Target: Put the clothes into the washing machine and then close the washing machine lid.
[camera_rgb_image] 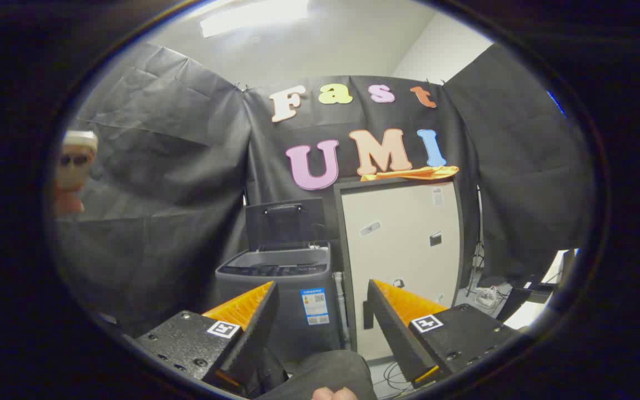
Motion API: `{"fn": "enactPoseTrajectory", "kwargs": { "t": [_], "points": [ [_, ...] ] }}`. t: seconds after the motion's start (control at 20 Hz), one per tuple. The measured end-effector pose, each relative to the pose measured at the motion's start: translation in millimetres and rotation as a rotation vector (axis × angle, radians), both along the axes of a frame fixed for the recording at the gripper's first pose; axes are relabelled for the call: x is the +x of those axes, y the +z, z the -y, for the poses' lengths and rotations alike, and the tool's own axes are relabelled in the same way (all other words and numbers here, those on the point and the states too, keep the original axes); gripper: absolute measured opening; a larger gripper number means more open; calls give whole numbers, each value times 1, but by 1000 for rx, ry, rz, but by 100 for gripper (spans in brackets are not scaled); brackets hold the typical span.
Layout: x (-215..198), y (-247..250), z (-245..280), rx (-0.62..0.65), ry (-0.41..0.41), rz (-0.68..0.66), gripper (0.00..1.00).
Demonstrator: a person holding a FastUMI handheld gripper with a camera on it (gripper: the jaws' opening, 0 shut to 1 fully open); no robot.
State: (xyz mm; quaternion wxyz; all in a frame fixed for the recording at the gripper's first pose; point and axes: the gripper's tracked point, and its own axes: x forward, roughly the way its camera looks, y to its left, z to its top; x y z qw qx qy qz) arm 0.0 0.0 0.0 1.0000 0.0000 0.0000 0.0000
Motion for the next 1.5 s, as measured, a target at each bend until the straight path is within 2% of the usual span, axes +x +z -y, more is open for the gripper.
{"fn": "enactPoseTrajectory", "kwargs": {
  "t": [0.1,0.25,1.2,1.5],
  "points": [
    [-1,4,7,-16,-10,0,97],
    [-1,3,9,30,-12,-2,97],
    [-2,2,2,-7,1,-8,96],
    [23,16,5,55,4,-14,96]
  ]
}}
